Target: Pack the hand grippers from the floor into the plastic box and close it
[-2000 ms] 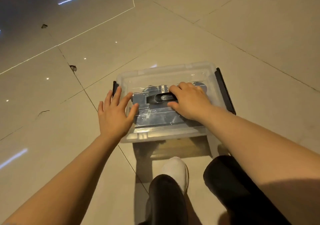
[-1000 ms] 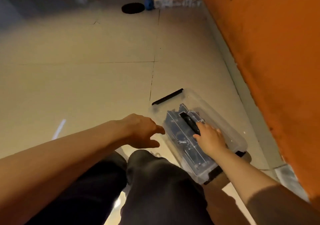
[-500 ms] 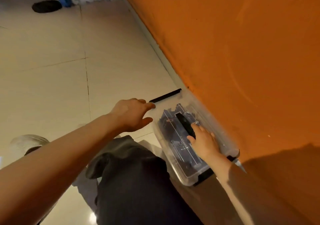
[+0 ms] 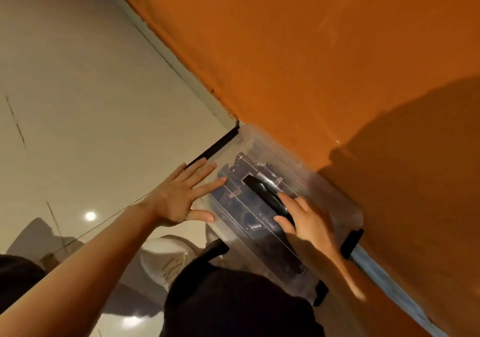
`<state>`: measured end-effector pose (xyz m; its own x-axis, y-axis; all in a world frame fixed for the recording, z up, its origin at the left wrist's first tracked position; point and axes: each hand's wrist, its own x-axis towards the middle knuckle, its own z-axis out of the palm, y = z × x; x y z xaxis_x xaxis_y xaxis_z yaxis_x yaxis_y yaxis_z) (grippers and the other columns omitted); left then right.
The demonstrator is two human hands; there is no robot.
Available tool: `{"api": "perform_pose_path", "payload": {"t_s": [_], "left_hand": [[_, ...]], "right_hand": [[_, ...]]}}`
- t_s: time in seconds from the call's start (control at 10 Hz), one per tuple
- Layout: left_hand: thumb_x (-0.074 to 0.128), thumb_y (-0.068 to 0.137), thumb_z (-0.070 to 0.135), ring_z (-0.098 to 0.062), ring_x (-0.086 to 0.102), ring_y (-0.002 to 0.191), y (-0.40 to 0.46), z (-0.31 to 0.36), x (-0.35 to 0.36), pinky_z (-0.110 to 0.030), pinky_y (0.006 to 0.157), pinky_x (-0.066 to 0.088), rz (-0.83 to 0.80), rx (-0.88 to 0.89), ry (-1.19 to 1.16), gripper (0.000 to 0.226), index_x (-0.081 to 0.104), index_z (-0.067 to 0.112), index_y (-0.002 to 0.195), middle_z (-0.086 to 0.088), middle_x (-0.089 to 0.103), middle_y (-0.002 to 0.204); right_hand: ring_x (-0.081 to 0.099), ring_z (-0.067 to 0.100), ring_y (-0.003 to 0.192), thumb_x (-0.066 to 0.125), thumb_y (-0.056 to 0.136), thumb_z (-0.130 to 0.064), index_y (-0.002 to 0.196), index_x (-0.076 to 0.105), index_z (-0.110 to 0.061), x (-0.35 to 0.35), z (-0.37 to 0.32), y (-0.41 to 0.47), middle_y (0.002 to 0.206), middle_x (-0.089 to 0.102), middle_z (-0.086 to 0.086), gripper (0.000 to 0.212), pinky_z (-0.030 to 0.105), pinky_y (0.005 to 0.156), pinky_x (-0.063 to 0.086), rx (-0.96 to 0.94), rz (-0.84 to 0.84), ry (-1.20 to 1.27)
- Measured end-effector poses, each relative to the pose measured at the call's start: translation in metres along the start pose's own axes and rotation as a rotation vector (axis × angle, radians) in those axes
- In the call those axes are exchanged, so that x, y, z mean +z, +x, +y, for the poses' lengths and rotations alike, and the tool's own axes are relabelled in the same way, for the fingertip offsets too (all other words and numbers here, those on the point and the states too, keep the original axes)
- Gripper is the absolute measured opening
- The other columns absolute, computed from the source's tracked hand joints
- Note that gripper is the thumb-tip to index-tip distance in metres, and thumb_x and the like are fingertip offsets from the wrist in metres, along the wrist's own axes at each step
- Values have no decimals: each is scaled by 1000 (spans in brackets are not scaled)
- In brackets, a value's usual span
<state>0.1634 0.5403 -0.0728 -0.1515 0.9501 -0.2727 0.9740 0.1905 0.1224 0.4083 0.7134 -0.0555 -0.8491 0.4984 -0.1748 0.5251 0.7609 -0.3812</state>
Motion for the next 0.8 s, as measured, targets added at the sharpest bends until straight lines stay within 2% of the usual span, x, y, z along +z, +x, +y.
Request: {"api": "perform_pose_path", "payload": {"t_s": [0.1,0.2,0.3,0.4,0.5,0.6,0.7,0.8], "left_hand": [[-9,59,91,-18,-29,138,28,-13,-12,-43,112,-13,-16,105,42,84,-29,53,132,6,-27,150],[3,67,89,-29,-8,142,41,-22,-11,-49,110,7,95,199,70,87,-15,47,141,-3,-5,156],[13,76,84,-31,7,143,33,-20,-3,-51,109,16,120,177,52,85,0,39,147,-6,12,156],[17,80,80,-31,8,144,25,-11,0,-57,108,29,168,126,-15,83,5,35,149,-5,15,156],[20,86,74,-31,9,144,10,0,4,-57,104,35,147,49,-78,77,12,30,149,-6,17,156],[11,86,75,-30,7,144,-2,21,0,-58,106,31,135,-77,-154,76,12,30,148,-8,15,155],[-12,69,84,-24,0,145,-20,44,-12,-48,115,8,47,-172,-135,89,0,38,144,-2,0,156],[0,74,78,-25,14,144,-41,54,-44,-45,114,14,89,-254,-85,88,14,33,147,-3,9,157]], "right_hand": [[59,21,99,37,90,-48,138,43,-19,13,11,3,114,61,5,56,40,90,48,31,111,61],[59,18,81,38,92,-44,130,51,-13,17,16,8,95,63,2,50,39,74,53,-64,199,-35],[60,18,76,38,91,-42,126,56,-11,15,15,9,93,62,1,50,36,68,51,-70,210,-51],[62,17,80,39,90,-41,121,60,-11,16,15,7,91,63,0,48,36,70,50,-83,269,-113],[61,18,83,39,89,-41,120,61,-11,13,16,6,91,63,-1,49,36,73,50,-78,242,-116],[61,20,90,35,91,-44,128,55,-12,6,13,5,98,64,1,53,36,79,47,-60,168,-136],[42,18,123,33,97,-47,147,25,-16,-9,2,0,132,47,1,61,35,100,31,-34,-38,-159],[19,21,139,38,96,-46,151,11,-21,-29,-1,-10,153,20,0,66,38,111,20,-15,-157,-193]]}}
